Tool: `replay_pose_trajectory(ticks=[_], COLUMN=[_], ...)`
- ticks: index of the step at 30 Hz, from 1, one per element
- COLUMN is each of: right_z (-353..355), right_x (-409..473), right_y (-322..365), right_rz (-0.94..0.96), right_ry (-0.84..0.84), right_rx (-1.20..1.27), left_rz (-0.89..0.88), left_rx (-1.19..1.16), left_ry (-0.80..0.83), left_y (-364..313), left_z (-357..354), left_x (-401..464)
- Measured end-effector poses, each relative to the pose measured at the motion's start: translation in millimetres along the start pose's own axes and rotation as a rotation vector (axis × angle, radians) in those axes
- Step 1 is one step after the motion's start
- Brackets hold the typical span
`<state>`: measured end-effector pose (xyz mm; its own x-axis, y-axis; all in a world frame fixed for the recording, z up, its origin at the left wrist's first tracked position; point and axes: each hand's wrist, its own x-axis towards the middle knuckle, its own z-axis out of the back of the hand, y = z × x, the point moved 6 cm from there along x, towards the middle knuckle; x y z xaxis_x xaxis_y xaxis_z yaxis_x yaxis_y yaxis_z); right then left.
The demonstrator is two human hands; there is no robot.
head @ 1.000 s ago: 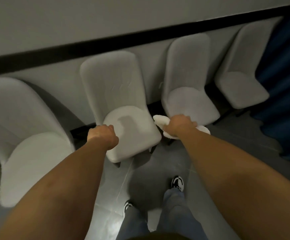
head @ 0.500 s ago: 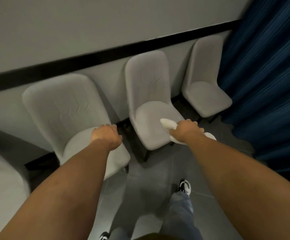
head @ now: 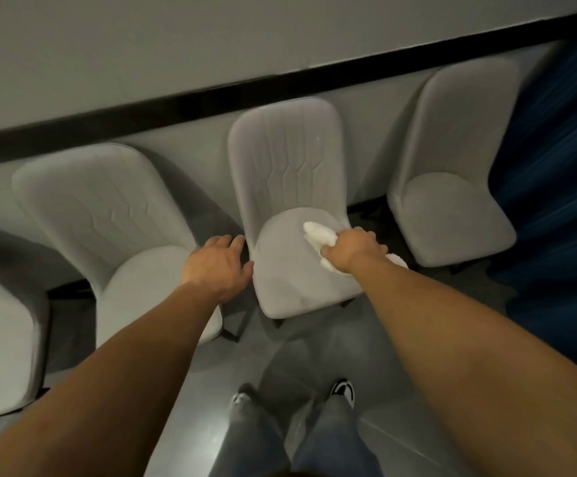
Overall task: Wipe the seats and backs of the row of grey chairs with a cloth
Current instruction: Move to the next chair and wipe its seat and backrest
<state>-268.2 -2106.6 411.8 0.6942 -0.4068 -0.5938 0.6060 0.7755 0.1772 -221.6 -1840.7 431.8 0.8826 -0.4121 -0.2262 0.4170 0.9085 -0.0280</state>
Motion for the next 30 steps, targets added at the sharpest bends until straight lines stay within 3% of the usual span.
replay_pose_trajectory(ticks=[13, 18, 30], right_z=[2, -11, -56], right_x=[74, 100, 195], right_y=[11, 17, 7], right_rz=[0.03, 0.045, 0.279], right_ry=[-0.044, -0.023, 0.046], right_rx=[-0.119, -0.099, -0.208], left_rz=[0.197, 0.183, 0.373], left_rx=[-0.06, -0.084, -0.069], left_ry=[0.252, 0.246, 0.234], left_y=[31, 28, 8], left_z=[-83, -108, -182], left_x=[56, 65, 51])
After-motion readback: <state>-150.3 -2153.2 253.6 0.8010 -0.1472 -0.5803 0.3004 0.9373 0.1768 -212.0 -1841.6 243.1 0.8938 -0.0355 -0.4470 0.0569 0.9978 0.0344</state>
